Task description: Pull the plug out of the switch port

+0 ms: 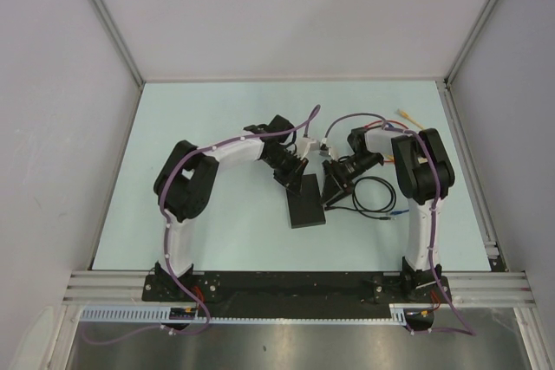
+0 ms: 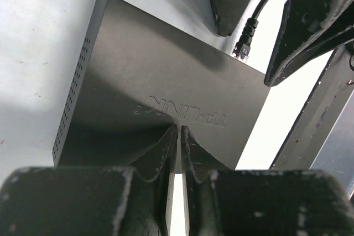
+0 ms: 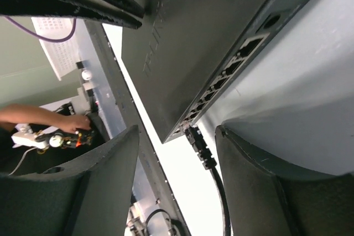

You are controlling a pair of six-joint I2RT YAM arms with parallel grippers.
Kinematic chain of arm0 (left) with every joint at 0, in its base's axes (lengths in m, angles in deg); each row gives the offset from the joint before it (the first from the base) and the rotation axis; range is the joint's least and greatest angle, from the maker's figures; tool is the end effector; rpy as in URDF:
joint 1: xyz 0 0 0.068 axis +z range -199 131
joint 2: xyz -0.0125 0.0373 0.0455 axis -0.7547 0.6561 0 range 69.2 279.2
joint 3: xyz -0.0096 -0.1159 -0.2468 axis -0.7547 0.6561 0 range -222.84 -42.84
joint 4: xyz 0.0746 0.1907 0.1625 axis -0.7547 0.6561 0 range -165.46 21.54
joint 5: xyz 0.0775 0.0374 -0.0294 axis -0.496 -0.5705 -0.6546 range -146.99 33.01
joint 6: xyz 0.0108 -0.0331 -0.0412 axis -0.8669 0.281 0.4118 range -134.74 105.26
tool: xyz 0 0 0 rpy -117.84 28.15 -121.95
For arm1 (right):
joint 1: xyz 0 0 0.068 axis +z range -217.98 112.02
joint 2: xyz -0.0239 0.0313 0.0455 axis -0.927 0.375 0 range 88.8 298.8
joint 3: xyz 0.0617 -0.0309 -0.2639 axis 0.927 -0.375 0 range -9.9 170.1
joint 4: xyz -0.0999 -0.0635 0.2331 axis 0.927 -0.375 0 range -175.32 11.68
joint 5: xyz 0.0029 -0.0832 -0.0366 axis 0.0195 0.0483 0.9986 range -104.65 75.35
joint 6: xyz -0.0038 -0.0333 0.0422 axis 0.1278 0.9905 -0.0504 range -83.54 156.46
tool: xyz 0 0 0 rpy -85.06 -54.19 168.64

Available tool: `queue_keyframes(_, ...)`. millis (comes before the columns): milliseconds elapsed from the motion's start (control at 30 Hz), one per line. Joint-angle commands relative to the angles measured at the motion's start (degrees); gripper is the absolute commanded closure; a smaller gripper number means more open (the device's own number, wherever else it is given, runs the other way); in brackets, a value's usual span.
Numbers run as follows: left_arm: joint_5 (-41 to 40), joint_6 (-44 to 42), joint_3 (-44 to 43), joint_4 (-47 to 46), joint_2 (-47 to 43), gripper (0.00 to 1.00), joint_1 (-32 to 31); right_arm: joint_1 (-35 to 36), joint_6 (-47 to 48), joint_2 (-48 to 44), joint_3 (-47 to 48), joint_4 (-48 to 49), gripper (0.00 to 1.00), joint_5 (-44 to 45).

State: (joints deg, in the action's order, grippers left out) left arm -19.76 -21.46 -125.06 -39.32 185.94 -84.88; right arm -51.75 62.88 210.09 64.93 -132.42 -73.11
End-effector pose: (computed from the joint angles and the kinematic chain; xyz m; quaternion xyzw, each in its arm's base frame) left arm 0.3183 -0.2569 0.1633 0.3893 0.8509 -0.3446 0.0748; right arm 0.3299 0.1276 0.1117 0.2741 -0.8259 -0.4914 0.0368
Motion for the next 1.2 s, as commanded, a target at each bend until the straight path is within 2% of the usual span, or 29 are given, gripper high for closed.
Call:
queue_keyframes(0,-6.12,-3.56,-0.05,0.60,1.47,0.85,-0.07,-0.23,4.61,3.33,-0.47,0.76,0.36,8.97)
queue_keyframes(400,-8.05,-4.70,1.44,0.16,-0.29,0.85,-2.00,-0.59,6.80,2.81,-0.47,1.73,0.33,5.64)
queue_keyframes(600,-8.32,-5.06,0.48,0.69,0.23,0.84,-2.70,-0.15,7.42,1.14,-0.91,4.53,0.32,7.65)
queue_keyframes(667,-8.67,-5.14,0.30,0.86,0.58,0.84,-2.71,-0.23,8.91,1.66,-0.91,4.01,0.35,6.52)
queue_keyframes(733,-8.93,-5.14,0.30,0.95,0.41,0.84,-2.71,-0.32,9.00,3.41,-0.56,3.05,0.43,6.25)
queue_keyframes(933,-9.02,-4.97,1.00,0.42,0.67,0.83,-2.71,-0.85,7.07,6.41,1.46,2.60,0.51,7.92)
queue_keyframes(1167,-8.93,-4.79,1.53,0.25,0.32,0.83,-2.71,0.56,6.98,9.49,4.01,0.06,0.55,9.50)
